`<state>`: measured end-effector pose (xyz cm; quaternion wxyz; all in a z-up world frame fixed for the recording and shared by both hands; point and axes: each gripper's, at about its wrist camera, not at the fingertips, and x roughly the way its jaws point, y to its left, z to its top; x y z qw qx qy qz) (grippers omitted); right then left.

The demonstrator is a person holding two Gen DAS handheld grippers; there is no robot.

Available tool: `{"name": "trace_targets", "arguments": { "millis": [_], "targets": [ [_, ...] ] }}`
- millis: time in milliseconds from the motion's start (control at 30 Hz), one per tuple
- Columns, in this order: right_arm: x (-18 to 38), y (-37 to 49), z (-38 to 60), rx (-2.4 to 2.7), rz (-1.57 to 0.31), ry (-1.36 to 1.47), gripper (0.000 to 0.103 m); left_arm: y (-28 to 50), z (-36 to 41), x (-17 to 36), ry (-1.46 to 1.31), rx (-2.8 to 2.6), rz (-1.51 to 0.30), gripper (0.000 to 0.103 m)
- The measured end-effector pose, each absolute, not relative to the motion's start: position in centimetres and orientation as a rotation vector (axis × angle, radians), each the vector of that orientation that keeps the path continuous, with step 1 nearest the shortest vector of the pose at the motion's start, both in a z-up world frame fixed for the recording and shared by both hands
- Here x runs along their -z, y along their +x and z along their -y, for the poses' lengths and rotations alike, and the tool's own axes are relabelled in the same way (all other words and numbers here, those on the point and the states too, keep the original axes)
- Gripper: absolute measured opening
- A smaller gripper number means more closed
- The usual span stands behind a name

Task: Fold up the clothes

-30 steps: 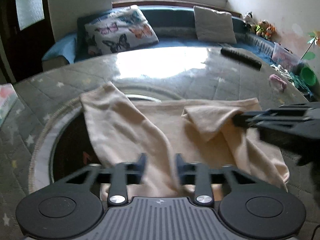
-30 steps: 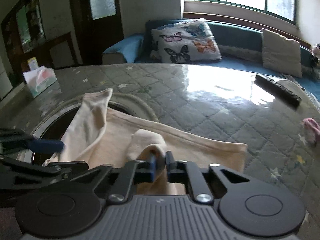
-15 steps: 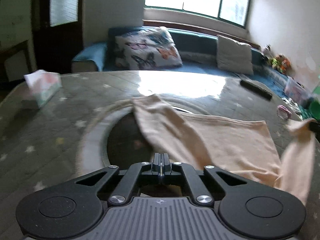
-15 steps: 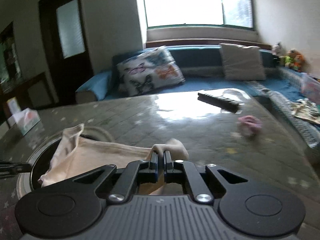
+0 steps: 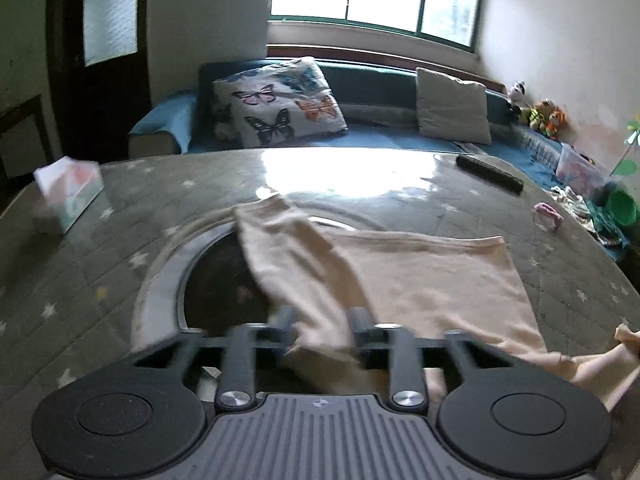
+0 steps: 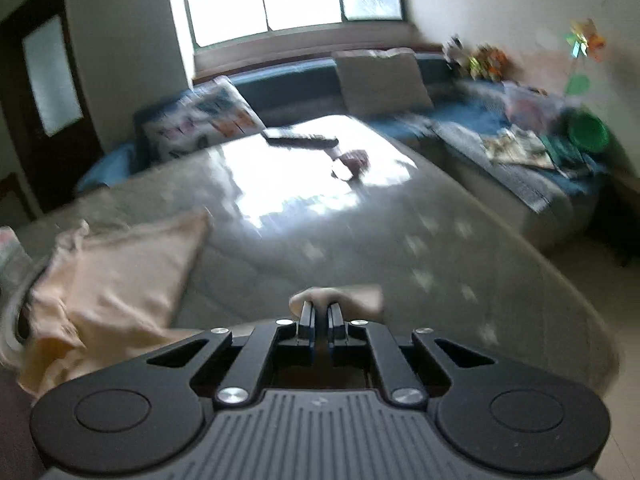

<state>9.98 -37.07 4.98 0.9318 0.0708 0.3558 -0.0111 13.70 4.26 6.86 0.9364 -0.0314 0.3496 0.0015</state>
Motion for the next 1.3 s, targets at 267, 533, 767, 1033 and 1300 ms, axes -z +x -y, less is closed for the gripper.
{"name": "trace_targets", "arguments": {
  "millis": [267,533,767,1033,1300],
  "targets": [
    [-3.6,9.7,37.2,0.080,-0.742,0.060,0.041,18.9,-0.8,-4.9,0.038,-0.018,-0.779,0.052],
    [-3.3,11.4,35.7,0.074,-0.699,-0.058,0.052,19.9,-1.4,-2.0,0.063,-0.034,-0.857,0.009],
    [-3.7,11.8,38.4,0.212,-0.680,-0.002,0.053,15.4,-4.9,-3.5,0.011,-0.063,-0.795,0.002],
    [-4.4,10.4,39.4,0.207,-0.686,0.022,0.053,9.0,-8.7,-4.5,-0.038,-0.150,-0.773,0.002],
    [-6.6,9.5,32.3,-0.187,-0.681,-0.034,0.053,4.2,-11.0,-3.7,-0.065,-0.214,-0.823,0.003]
  ]
}}
